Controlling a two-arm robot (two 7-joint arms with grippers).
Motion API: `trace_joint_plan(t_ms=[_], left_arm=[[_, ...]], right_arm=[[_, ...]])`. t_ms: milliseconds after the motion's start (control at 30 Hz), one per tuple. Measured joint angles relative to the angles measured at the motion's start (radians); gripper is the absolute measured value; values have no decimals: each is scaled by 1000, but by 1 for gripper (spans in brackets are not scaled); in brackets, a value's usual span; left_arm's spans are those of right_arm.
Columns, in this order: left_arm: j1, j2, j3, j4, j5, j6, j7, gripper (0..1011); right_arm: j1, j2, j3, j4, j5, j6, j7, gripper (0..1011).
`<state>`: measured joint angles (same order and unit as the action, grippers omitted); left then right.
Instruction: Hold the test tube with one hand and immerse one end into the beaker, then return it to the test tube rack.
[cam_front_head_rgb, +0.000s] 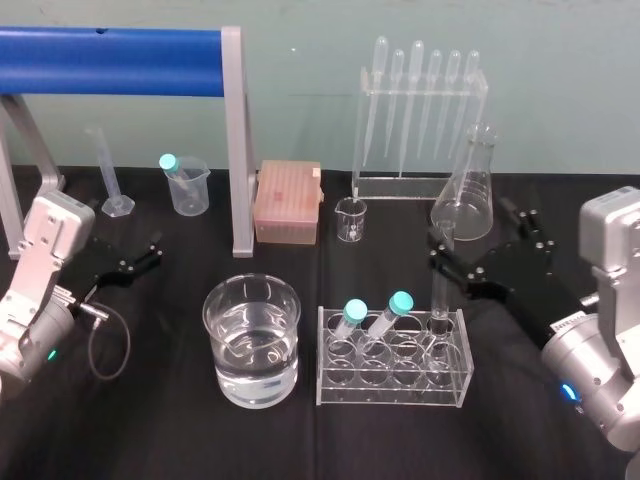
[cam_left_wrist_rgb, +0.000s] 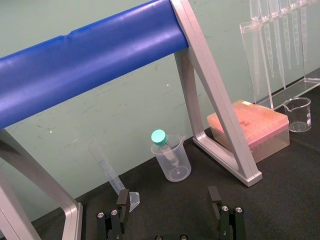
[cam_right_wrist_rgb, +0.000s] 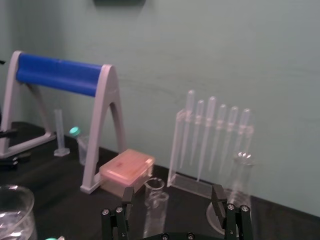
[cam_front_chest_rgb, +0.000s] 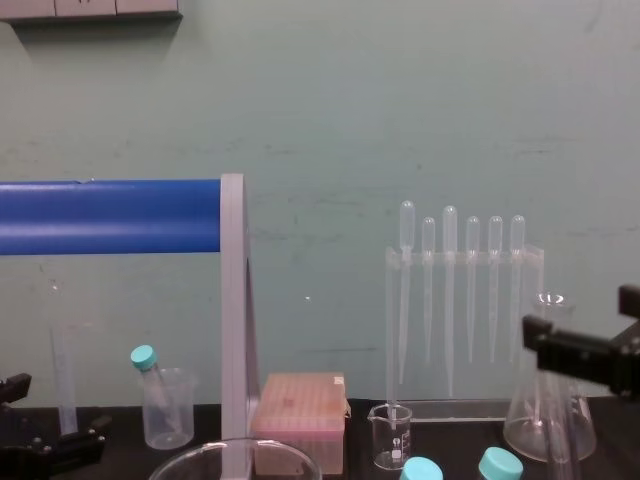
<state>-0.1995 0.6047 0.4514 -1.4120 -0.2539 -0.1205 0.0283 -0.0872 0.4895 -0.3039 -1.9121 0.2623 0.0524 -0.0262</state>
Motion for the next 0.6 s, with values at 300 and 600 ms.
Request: trace_joint_plan(t_ms=[300, 600], left_arm=[[0, 0, 0, 0, 0, 0, 0, 1000], [0, 0, 0, 0, 0, 0, 0, 1000]], right_arm=[[38, -22, -20, 60, -10, 22, 58, 1003], [68, -52, -22, 109, -28, 38, 87, 1003]])
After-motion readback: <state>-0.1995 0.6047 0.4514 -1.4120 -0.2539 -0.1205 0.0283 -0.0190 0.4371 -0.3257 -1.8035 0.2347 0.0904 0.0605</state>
